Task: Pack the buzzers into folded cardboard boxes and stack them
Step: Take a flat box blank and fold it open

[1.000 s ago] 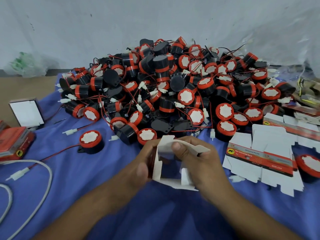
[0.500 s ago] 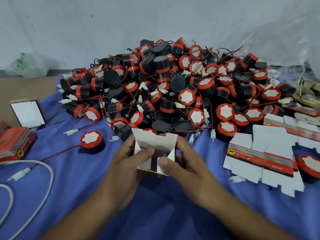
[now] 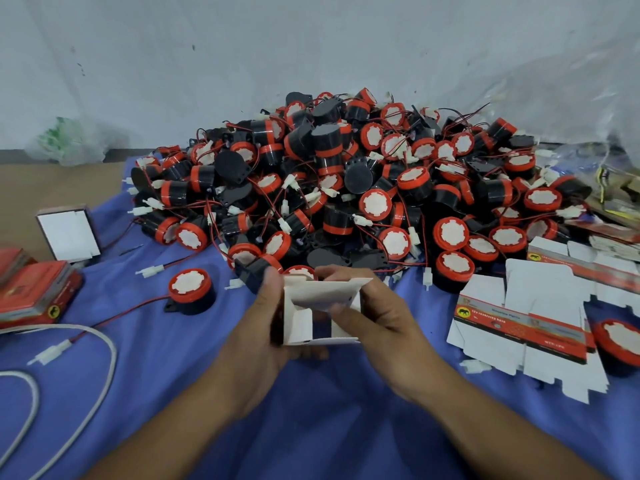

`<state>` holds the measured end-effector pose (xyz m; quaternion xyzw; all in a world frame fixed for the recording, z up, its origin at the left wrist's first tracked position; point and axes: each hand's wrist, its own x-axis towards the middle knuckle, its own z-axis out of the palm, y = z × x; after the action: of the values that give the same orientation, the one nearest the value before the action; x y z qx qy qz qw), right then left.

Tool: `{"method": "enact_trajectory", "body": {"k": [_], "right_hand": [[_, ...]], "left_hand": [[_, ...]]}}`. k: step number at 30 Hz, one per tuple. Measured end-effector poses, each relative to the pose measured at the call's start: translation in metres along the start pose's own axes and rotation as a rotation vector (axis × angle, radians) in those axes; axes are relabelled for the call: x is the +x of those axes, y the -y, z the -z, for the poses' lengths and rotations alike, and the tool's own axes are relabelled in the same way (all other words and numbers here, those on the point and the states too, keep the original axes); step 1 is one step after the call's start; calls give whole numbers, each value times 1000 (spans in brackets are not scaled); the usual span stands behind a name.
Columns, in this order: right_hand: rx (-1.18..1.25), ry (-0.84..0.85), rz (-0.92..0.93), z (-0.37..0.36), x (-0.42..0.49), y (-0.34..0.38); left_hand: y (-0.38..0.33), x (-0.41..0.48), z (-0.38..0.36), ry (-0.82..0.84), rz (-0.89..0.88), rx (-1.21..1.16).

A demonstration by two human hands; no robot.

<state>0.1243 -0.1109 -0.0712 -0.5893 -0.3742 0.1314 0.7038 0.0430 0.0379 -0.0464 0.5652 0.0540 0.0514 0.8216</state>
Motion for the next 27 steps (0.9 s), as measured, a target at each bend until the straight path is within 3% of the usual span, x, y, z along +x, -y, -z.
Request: {"method": "enact_trajectory", "body": {"k": [7,12,17,19,23,27], "right_hand": [[-181,-88,30,0,34,6],[96,-67,-110,3,31,4],[37,-116,-61,16,27,0],[26,-140,-34,16,27,-2],[-40,-266,-27,15,33,-3],[106,-356,-64,16,37,1]], "left_hand": [[-19,16,5,-8,59,-13],[-23,34,2,-61,88,-79],[-7,33,-6,-50,23,-64],[-3,29,-4,-61,-18,93],[1,16,4,-78,-269,899],[-7,2,1,49,-277,1252]]}}
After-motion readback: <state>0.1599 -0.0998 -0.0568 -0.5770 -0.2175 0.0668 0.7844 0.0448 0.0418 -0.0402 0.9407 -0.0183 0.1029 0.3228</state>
